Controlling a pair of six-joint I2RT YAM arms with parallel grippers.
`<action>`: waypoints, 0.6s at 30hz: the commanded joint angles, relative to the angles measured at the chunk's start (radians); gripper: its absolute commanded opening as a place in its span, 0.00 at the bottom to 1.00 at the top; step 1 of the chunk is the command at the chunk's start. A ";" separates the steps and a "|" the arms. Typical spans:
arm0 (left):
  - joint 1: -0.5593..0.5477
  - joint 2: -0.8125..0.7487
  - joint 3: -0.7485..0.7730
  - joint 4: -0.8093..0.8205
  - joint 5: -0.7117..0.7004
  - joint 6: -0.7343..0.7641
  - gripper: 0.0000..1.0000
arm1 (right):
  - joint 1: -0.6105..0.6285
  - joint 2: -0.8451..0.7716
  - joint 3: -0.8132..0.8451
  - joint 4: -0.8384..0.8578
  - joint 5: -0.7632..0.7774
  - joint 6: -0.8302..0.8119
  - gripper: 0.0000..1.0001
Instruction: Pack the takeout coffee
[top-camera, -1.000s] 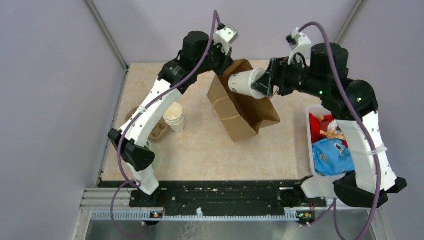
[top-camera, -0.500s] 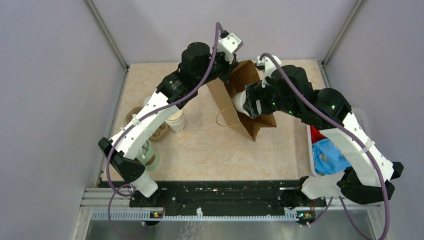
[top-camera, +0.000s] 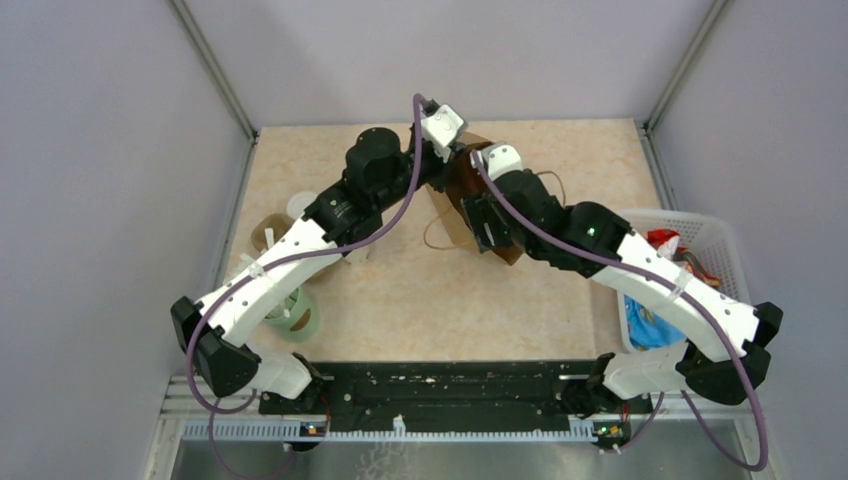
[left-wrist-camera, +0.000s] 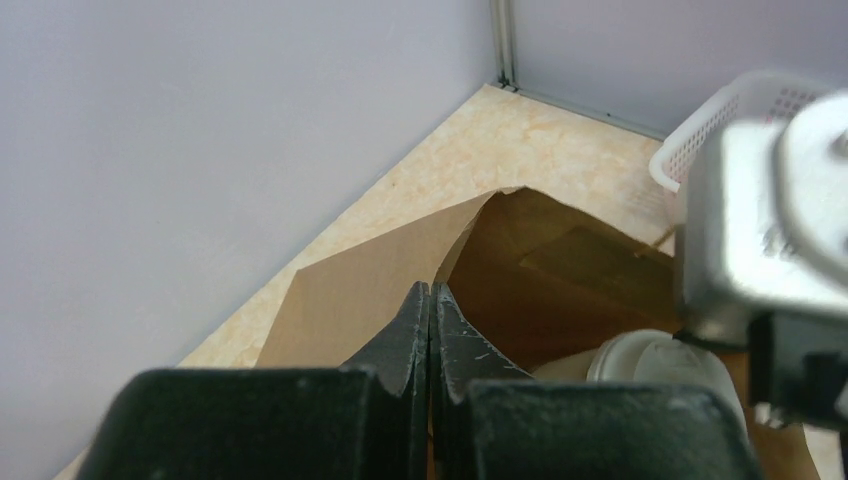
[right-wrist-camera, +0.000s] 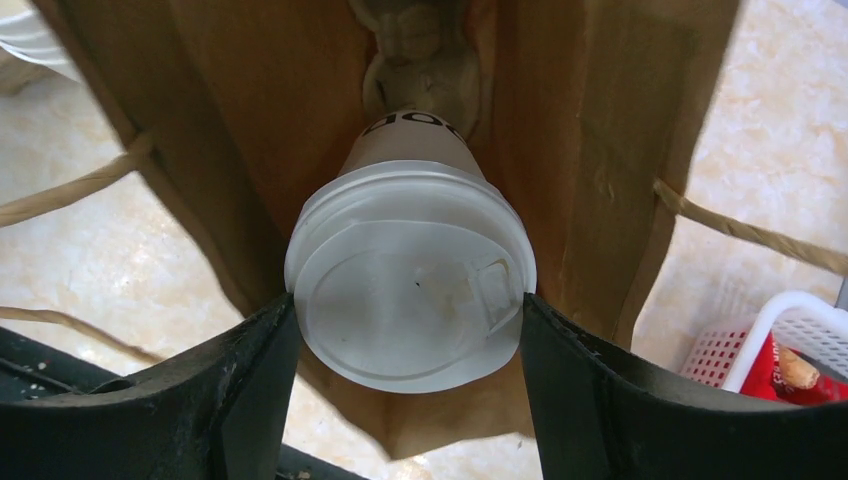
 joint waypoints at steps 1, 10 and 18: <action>-0.006 -0.055 0.006 0.133 -0.022 0.014 0.00 | 0.035 -0.054 -0.033 0.142 0.036 0.009 0.56; -0.018 -0.062 0.021 0.146 0.003 -0.017 0.00 | 0.054 -0.071 -0.055 0.229 0.072 -0.022 0.56; -0.032 -0.079 -0.017 0.179 -0.005 -0.024 0.00 | 0.053 -0.104 -0.161 0.322 0.088 -0.059 0.55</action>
